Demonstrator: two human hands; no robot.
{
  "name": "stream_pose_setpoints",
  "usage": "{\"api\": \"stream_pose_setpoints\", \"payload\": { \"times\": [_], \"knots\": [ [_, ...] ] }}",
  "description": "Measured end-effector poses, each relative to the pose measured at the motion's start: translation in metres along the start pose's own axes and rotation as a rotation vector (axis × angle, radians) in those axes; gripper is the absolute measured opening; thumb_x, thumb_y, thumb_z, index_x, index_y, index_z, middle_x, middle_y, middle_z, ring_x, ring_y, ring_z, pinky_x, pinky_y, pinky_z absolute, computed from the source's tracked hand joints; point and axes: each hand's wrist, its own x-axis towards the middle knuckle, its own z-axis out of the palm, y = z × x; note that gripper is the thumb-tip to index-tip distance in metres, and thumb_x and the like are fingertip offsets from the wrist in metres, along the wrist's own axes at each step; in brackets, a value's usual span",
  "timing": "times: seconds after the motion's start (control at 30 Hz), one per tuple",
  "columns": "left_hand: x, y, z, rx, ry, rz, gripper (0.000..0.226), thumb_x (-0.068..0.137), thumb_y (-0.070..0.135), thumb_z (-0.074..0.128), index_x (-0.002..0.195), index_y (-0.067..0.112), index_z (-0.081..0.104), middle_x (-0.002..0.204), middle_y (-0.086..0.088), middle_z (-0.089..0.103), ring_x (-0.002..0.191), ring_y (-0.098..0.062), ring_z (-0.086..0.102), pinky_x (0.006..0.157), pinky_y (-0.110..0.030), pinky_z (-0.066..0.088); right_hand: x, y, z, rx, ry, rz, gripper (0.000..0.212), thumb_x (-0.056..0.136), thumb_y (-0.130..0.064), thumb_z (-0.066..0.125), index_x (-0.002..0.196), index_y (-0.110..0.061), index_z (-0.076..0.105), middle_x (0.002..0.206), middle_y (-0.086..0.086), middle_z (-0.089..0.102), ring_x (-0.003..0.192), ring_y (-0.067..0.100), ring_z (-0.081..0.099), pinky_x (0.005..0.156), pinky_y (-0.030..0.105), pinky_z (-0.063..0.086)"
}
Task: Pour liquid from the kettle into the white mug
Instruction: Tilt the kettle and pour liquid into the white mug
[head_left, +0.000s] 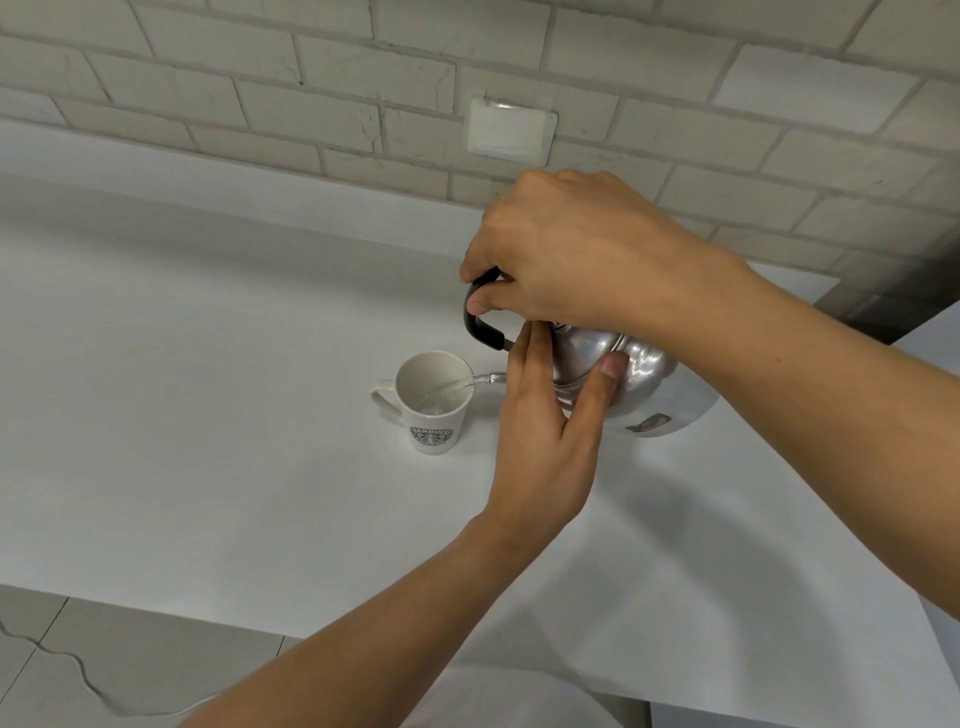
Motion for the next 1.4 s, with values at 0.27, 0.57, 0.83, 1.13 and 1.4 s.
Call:
{"api": "stream_pose_setpoints", "payload": {
  "times": [0.27, 0.57, 0.83, 1.13, 1.4],
  "knots": [
    [-0.001, 0.002, 0.0, -0.024, 0.005, 0.003, 0.048, 0.107, 0.037, 0.06, 0.152, 0.026, 0.051, 0.147, 0.01, 0.057, 0.136, 0.001, 0.052, 0.105, -0.008, 0.04, 0.001, -0.003, -0.002, -0.013, -0.002, 0.0, 0.028, 0.094, -0.048, 0.065, 0.115, -0.033, 0.074, 0.111, 0.002, 0.07, 0.098, 0.035, 0.066, 0.063, 0.034, 0.04],
    [-0.001, 0.003, 0.0, -0.065, 0.005, -0.014, 0.049, 0.107, 0.041, 0.059, 0.154, 0.03, 0.049, 0.149, 0.014, 0.055, 0.14, 0.0, 0.05, 0.112, -0.02, 0.043, 0.003, -0.005, -0.006, -0.041, -0.016, -0.003, 0.027, 0.094, -0.048, 0.066, 0.112, -0.03, 0.074, 0.109, 0.003, 0.069, 0.096, 0.037, 0.065, 0.063, 0.035, 0.039],
    [-0.001, 0.002, 0.0, -0.09, 0.014, -0.039, 0.05, 0.106, 0.042, 0.059, 0.154, 0.031, 0.049, 0.15, 0.015, 0.054, 0.14, 0.003, 0.05, 0.116, -0.036, 0.047, 0.004, -0.008, -0.006, -0.041, -0.028, -0.016, 0.027, 0.095, -0.046, 0.066, 0.115, -0.029, 0.074, 0.109, 0.005, 0.068, 0.094, 0.037, 0.066, 0.063, 0.035, 0.039],
    [0.0, 0.0, -0.001, -0.103, 0.027, -0.046, 0.053, 0.104, 0.046, 0.058, 0.154, 0.028, 0.05, 0.147, 0.011, 0.056, 0.141, -0.004, 0.051, 0.117, -0.042, 0.046, 0.008, -0.01, -0.006, -0.063, -0.032, -0.032, 0.025, 0.095, -0.043, 0.066, 0.111, -0.026, 0.075, 0.106, 0.006, 0.068, 0.09, 0.036, 0.065, 0.062, 0.035, 0.038],
    [0.003, 0.001, -0.003, -0.074, 0.01, -0.03, 0.052, 0.106, 0.046, 0.056, 0.153, 0.027, 0.05, 0.146, 0.008, 0.058, 0.137, -0.002, 0.052, 0.109, -0.01, 0.04, 0.012, -0.012, -0.007, -0.099, -0.045, -0.038, 0.023, 0.096, -0.04, 0.066, 0.105, -0.022, 0.076, 0.097, 0.006, 0.069, 0.082, 0.035, 0.064, 0.058, 0.033, 0.037]
  ]
}}
